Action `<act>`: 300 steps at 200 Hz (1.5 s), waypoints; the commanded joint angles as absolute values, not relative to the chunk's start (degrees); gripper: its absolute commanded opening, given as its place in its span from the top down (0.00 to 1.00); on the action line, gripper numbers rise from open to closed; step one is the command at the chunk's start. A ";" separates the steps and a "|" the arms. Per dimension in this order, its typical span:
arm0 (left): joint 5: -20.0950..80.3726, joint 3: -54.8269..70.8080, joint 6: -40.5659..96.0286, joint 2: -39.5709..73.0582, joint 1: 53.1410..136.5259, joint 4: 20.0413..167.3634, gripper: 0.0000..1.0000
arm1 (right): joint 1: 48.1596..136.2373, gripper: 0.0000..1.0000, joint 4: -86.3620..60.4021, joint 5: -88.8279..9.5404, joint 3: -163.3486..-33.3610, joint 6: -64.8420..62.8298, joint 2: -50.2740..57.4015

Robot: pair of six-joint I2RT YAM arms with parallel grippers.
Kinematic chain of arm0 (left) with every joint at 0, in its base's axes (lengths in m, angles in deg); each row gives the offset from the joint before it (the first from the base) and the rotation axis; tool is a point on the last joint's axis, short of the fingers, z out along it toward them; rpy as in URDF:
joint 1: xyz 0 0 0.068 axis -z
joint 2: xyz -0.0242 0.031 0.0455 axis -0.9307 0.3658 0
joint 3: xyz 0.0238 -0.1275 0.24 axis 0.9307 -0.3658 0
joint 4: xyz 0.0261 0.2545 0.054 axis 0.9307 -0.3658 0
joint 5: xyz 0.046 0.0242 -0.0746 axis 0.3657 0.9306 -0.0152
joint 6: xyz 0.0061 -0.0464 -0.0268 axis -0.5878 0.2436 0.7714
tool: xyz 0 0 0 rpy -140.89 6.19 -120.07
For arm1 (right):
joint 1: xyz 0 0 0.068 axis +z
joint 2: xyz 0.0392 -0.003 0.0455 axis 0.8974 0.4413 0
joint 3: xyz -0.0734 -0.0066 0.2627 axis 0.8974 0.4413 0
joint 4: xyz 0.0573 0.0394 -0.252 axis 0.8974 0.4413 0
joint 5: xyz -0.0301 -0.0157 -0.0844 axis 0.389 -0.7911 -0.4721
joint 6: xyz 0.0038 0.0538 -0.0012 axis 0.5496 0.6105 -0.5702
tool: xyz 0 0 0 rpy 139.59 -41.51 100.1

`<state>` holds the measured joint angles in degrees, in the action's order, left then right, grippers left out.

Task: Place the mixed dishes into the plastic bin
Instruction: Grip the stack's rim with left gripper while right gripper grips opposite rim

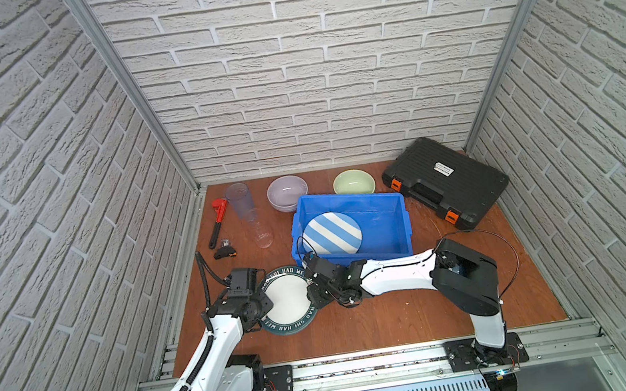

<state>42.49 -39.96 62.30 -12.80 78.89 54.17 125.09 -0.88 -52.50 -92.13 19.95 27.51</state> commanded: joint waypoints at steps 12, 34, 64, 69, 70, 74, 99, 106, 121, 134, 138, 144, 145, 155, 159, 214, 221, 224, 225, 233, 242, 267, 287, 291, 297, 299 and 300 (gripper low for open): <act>36.81 -38.57 66.60 -13.81 83.39 49.16 0.55 | 129.69 0.64 -1.09 -49.43 -90.36 17.70 23.49; 36.01 -38.26 67.58 -13.73 85.72 48.88 0.55 | 130.08 0.64 -0.07 -49.90 -87.58 18.42 20.96; 33.24 -38.05 66.57 -11.58 90.24 51.79 0.55 | 130.22 0.65 3.02 -51.49 -84.03 18.65 16.89; 32.59 -37.91 66.18 -10.88 90.96 52.30 0.55 | 130.17 0.65 3.72 -51.85 -83.66 18.63 16.08; 32.45 -37.86 66.12 -10.80 91.05 52.35 0.55 | 130.17 0.65 3.88 -51.87 -83.58 18.64 16.02; 32.00 -37.65 65.91 -10.22 91.60 52.70 0.54 | 130.17 0.64 4.44 -52.16 -83.24 18.65 15.38; 30.02 -36.30 65.09 -6.76 95.78 55.21 0.55 | 130.17 0.65 7.17 -53.74 -81.22 19.38 12.07; 29.41 -35.87 64.93 -5.77 96.85 56.03 0.55 | 130.17 0.64 7.74 -54.35 -80.73 19.64 11.59; 28.30 -34.85 64.32 -3.26 99.14 57.63 0.55 | 130.08 0.64 9.94 -55.72 -80.64 19.88 11.13; 28.00 -33.39 63.44 -0.94 100.99 58.04 0.54 | 130.08 0.64 12.06 -56.64 -81.12 19.79 10.85; 28.00 -32.87 63.13 -0.29 101.45 58.02 0.55 | 130.08 0.64 12.55 -56.87 -81.21 19.83 10.65; 27.93 -32.01 62.61 0.76 102.18 58.03 0.55 | 130.06 0.63 13.26 -57.15 -81.22 19.88 10.35; 27.92 -31.93 62.49 0.90 102.28 58.02 0.55 | 130.03 0.63 13.35 -57.25 -81.22 19.92 10.25; 28.03 -30.26 61.80 2.63 103.25 57.65 0.54 | 130.00 0.61 14.36 -58.07 -81.22 20.29 9.73; 28.23 -29.47 61.61 3.18 103.51 57.37 0.55 | 129.85 0.60 14.85 -58.32 -81.22 20.40 9.51; 28.90 -22.89 59.76 7.71 103.88 54.55 0.58 | 126.78 0.55 20.36 -56.85 -81.92 20.49 6.88; 28.72 -22.86 59.60 7.98 103.88 54.61 0.59 | 126.34 0.55 20.47 -56.27 -81.85 20.71 6.62; 28.70 -22.90 59.56 8.03 103.91 54.61 0.59 | 126.19 0.55 20.48 -56.03 -81.77 20.87 6.47; 28.70 -22.89 59.56 8.05 103.89 54.60 0.59 | 126.12 0.55 20.48 -55.98 -81.76 20.95 6.43; 28.64 -22.96 59.47 8.16 103.88 54.64 0.60 | 125.60 0.55 20.36 -55.31 -81.51 21.24 6.12; 28.61 -23.26 59.33 8.21 103.86 54.60 0.61 | 124.98 0.55 20.11 -54.65 -81.16 21.64 5.79; 28.27 -23.89 59.53 8.34 103.79 55.01 0.61 | 123.13 0.56 18.78 -52.97 -79.36 22.69 4.73; 28.11 -24.02 59.38 8.47 103.79 54.74 0.61 | 122.32 0.56 19.31 -52.67 -79.13 22.60 3.73; 28.13 -24.02 59.33 8.50 103.79 54.64 0.61 | 122.19 0.56 19.40 -52.58 -79.04 22.65 3.39; 28.17 -24.02 59.27 8.52 103.79 54.59 0.61 | 121.86 0.56 19.35 -52.51 -78.74 22.84 2.87; 28.22 -24.02 59.22 8.52 103.79 54.52 0.61 | 121.72 0.56 19.34 -52.44 -78.58 22.90 2.67; 28.24 -24.02 59.21 8.52 103.79 54.47 0.61 | 121.69 0.56 19.34 -52.43 -78.49 22.97 2.59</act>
<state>29.75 -24.11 60.16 7.96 103.50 53.50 122.71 20.14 -53.58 -79.97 21.67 5.61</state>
